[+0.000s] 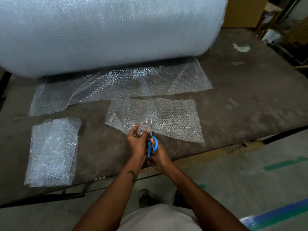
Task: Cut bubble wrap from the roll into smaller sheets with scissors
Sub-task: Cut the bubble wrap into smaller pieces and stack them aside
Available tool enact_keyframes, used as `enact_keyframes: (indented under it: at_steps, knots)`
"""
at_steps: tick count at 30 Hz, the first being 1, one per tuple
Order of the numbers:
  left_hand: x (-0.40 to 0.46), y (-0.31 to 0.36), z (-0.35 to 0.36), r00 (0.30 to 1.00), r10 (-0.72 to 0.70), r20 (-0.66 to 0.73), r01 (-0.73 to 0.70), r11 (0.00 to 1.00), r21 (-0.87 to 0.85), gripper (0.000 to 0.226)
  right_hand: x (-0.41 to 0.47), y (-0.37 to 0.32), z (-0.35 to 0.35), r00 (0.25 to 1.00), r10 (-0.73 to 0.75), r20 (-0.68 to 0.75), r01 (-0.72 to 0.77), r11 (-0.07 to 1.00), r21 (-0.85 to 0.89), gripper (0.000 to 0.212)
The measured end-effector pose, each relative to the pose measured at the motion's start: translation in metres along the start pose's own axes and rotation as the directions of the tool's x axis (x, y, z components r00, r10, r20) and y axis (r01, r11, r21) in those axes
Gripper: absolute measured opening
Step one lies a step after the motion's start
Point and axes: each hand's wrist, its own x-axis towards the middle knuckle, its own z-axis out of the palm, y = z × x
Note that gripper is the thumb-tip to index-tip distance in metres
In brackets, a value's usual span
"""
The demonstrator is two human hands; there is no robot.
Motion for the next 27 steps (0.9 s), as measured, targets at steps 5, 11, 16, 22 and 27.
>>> enact_keyframes:
  at_steps: [5,11,16,22,27]
  knots:
    - [0.007,0.005,-0.001,1.000,-0.013,-0.021,0.012,0.999,-0.031,0.047,-0.006,-0.006,0.004,0.999,0.048,0.000,-0.048,0.998,0.034,0.033]
    - [0.010,0.008,-0.005,0.999,0.010,0.035,-0.011,1.000,0.028,0.048,-0.006,-0.001,0.003,0.994,0.108,-0.006,-0.107,0.990,0.090,0.043]
    - [0.013,0.005,-0.006,0.999,0.001,0.053,-0.002,1.000,0.027,0.051,-0.002,-0.005,0.009,1.000,-0.004,-0.030,0.004,1.000,0.007,0.032]
    - [0.018,0.007,-0.006,1.000,0.006,0.029,-0.005,1.000,-0.009,0.051,-0.006,0.008,0.005,1.000,-0.009,-0.012,0.008,0.996,-0.089,0.030]
    - [0.018,0.006,-0.008,1.000,-0.012,-0.006,0.011,1.000,-0.023,0.052,-0.010,0.007,0.010,1.000,-0.029,-0.011,0.028,0.993,-0.118,0.025]
